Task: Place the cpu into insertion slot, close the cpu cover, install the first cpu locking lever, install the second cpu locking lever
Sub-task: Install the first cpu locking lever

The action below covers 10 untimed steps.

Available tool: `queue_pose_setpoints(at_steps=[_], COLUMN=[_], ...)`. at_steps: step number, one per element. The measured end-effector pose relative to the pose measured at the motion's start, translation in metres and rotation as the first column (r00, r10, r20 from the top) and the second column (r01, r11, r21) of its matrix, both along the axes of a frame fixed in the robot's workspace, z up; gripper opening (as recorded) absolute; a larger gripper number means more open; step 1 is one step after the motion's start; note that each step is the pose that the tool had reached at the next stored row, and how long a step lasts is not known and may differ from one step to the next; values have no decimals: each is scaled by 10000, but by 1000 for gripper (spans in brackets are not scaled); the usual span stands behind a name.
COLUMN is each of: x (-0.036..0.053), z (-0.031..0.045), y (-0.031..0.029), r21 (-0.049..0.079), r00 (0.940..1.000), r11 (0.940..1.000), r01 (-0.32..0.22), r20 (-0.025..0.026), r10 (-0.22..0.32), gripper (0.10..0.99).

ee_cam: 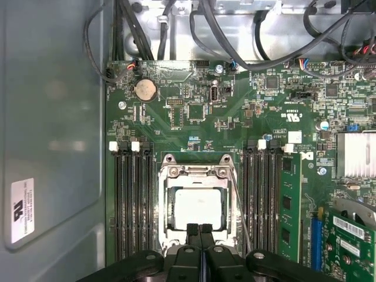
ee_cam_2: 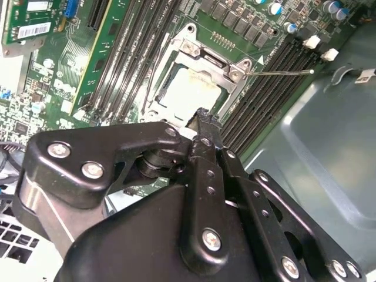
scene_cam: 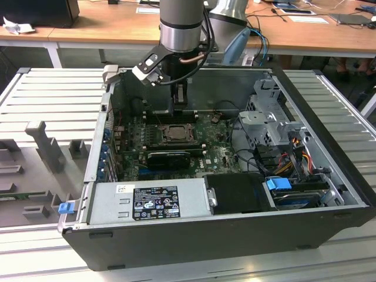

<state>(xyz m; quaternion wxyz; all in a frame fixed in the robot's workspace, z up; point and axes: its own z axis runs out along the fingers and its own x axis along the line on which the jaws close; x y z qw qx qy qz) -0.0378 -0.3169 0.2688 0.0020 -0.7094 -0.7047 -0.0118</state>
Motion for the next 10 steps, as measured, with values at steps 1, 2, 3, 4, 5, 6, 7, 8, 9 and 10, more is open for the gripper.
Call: queue_pose_setpoints(at_steps=[1,2,3,4,5,6,7,8,9,10], x=[0,0,0,0,0,0,0,0,0,0], z=[15,34,39,43,43,44,45,45,45,45], y=[0,0,0,0,0,0,0,0,0,0], r21=[0,0,2,2,2,3,3,3,3,3], r00=[10000,10000,10000,10000,10000,10000,9999,9997,9995,9991], r11=[10000,10000,10000,10000,10000,10000,9999,9997,9995,9991], r01=[-2,-11,-25,-44,-57,-85,-154,-239,-326,-428], r20=[1,1,2,2,2,2,1,1,1,1], r10=[2,11,25,44,57,85,154,239,326,428], gripper=[106,106,106,106,106,106,106,106,106,106])
